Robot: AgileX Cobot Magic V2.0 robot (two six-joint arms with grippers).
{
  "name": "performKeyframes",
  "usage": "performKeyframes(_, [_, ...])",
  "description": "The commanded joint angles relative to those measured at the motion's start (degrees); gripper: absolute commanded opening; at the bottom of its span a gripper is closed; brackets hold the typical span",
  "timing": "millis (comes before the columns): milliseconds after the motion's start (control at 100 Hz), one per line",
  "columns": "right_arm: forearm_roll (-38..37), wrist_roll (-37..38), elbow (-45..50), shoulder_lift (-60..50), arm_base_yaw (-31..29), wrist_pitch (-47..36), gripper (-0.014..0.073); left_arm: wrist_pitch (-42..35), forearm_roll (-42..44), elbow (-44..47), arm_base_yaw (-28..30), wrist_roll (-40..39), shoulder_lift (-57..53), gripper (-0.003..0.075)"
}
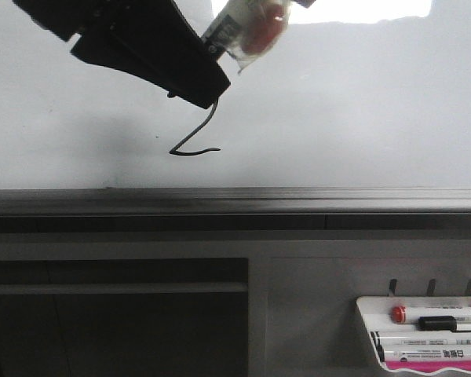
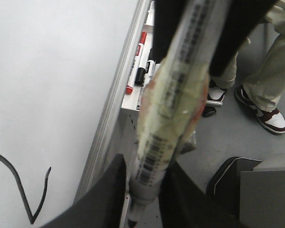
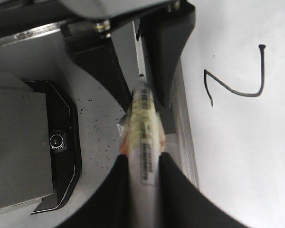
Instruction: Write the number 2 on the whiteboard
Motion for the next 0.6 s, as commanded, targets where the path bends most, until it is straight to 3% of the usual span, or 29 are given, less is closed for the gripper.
performKeyframes(0, [1.3,-0.6,-1.5,-1.9,0.0,-1.4,-0.0029,-1.7,-2.8,-2.0,-0.3,0.0,-1.5,0.0107])
performKeyframes(120, [1.3,-0.5,-1.5,-1.9,0.0,-1.4,0.0055,-1.6,-2.8,-2.0,-0.3,0.0,-1.5,0.009])
performKeyframes(310, [1.1,-0.3,-1.5,-1.9,-0.1,-1.4,0.029,-1.6,-2.8,-2.0,-0.3,0.0,-1.5,0.0065])
performKeyframes(410, [-2.6,1.0,-1.5,-2.6,-0.6,-0.9,0.03,-1.9,-2.6,-2.0,0.4,0.0,-1.5,0.0061])
performKeyframes(590, [-7.3,10.4,-1.5,-7.7,-5.6,1.3,0.0299,-3.1,-2.6,-2.0,4.7,-2.5,-3.0,0.0061])
